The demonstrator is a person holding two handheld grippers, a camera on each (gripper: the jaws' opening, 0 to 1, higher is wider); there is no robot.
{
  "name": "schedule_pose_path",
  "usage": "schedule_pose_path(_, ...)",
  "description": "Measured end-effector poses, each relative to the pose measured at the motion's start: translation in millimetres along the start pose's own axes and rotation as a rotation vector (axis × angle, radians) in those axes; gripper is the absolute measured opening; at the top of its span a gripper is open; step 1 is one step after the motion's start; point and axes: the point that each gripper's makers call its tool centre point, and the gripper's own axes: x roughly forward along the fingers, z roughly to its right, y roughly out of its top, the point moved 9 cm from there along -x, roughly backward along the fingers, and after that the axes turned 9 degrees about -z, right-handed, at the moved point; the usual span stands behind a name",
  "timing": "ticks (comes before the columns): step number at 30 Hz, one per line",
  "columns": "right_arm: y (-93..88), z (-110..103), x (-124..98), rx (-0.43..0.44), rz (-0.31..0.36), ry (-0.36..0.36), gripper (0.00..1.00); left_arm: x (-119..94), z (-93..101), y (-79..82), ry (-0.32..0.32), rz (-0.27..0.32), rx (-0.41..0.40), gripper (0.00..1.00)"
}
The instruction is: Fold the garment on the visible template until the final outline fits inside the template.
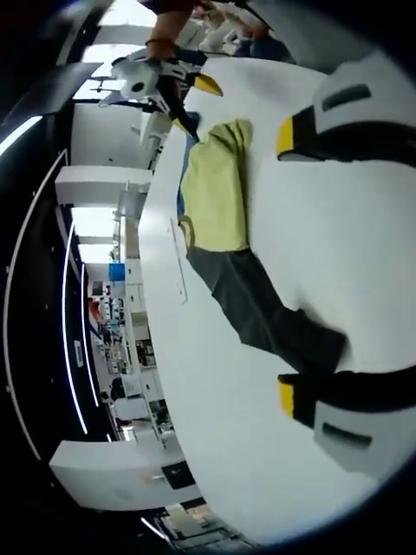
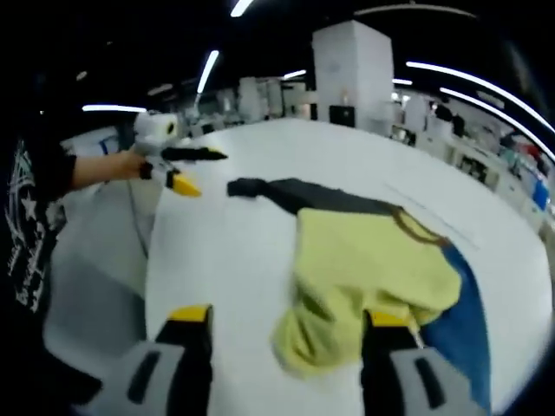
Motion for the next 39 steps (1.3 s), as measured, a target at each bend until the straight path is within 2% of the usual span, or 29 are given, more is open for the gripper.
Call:
schedule_pose_path(8,-2.8,-11,28,-0.028,-0.048,0.021,0.55,2,10.9,0.9,-0.030,-0.002,0.006,0.99)
schedule_pose_path(13,-8.6,-9,42,-0.011,-0.077,0.004,0.45,-1,14.4,-0.6,-0.041,-0.017,0.027,0.97)
schedule_pose_path(16,-12.9,-7,49,0.013,-0.109,-0.007,0.43,-3,12.6,-5.0,-0.048,-0.027,0.031,0.97)
schedule_pose_path(21,-21.4,-1,60,-0.033,-0.169,-0.054,0.39,-4,12.6,-10.7,-0.050,-0.036,0.026,0.97)
schedule_pose_path(29,-21.8,7,62,-0.075,-0.179,-0.124,0.20,-2,13.7,-15.9,-0.045,-0.054,0.030,0.97)
schedule_pose_path(36,-23.0,10,65,-0.097,-0.177,-0.157,0.14,-1,14.9,-18.1,-0.041,-0.062,0.027,0.96)
schedule_pose_path(39,-21.6,12,63,-0.078,-0.172,-0.158,0.10,-2,14.5,-18.9,-0.039,-0.067,0.032,0.96)
